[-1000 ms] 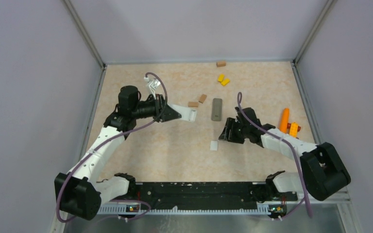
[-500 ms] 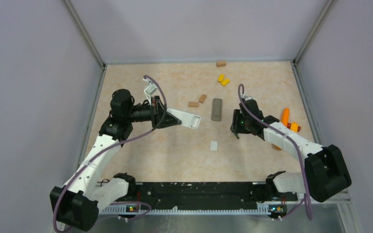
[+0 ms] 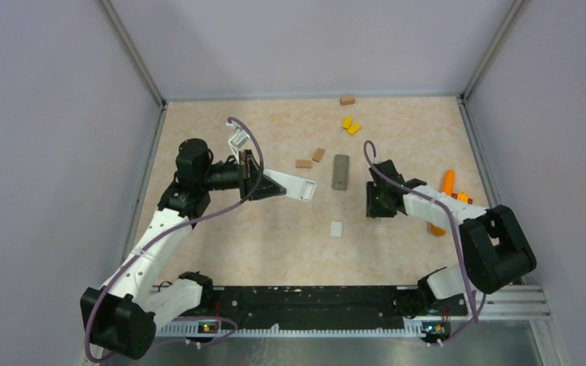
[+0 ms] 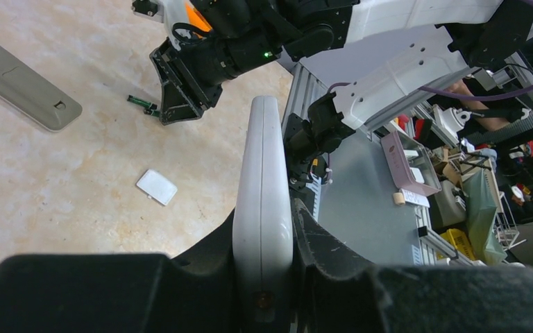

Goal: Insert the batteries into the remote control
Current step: Pick up the battery from the center of the board.

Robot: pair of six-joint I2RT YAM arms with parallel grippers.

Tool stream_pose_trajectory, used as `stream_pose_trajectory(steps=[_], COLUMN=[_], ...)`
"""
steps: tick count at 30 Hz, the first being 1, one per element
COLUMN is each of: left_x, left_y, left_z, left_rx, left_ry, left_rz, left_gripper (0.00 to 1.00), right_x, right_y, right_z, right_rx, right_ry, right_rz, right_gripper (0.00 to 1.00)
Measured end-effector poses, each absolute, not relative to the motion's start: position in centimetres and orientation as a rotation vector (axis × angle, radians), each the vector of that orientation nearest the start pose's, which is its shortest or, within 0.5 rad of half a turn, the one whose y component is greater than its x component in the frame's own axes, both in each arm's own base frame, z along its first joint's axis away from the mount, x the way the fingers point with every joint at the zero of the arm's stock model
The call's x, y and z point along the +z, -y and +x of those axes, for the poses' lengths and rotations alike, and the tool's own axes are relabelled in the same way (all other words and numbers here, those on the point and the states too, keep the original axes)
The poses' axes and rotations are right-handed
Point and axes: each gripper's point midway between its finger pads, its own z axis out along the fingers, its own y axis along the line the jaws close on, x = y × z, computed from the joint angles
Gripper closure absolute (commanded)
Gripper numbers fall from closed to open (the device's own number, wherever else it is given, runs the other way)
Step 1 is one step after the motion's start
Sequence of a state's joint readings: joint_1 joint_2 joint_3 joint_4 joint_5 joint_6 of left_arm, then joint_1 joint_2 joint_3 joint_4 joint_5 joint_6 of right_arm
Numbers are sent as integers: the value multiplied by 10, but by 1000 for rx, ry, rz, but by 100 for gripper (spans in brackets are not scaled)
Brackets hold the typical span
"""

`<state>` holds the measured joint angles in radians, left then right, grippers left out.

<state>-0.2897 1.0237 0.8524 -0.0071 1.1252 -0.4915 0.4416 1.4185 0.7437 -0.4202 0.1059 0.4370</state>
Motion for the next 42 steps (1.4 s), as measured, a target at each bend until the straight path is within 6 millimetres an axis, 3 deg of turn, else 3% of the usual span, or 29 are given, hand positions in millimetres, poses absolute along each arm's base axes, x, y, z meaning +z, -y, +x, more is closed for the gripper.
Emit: stream_pose_trajectory(steps=[6,15,21,28,32,37,42], left_x=[296,295,293,294,298,297,305], left_y=[233,233,233,232,233,234,235], left_z=[201,203,205,213,223,242,253], left_rx=[-1509,-1498,-1489,-1465,-1456,-1479,-1545], left_ry=[-1768,-1773,-1784,-1801,-1791,-1767,-1722], left_rz=[704,695,682,623,540,380,248], left_gripper=[100,100,100,100,100,100,100], right_x=[21,20,20,29,67,162,255], right_y=[-124,-134,-141,-151,-173,-209,-248], right_z=[262,271,281,285,290,299,285], right_rx=[141,183,208,286,490,816,1050], right_ry=[-2694,-2696,-2679,-2647,-2530,-2221,-1936], right_rz=[17,-4,1,31,57,83,7], right_gripper=[75,76,100,100,100,100,100])
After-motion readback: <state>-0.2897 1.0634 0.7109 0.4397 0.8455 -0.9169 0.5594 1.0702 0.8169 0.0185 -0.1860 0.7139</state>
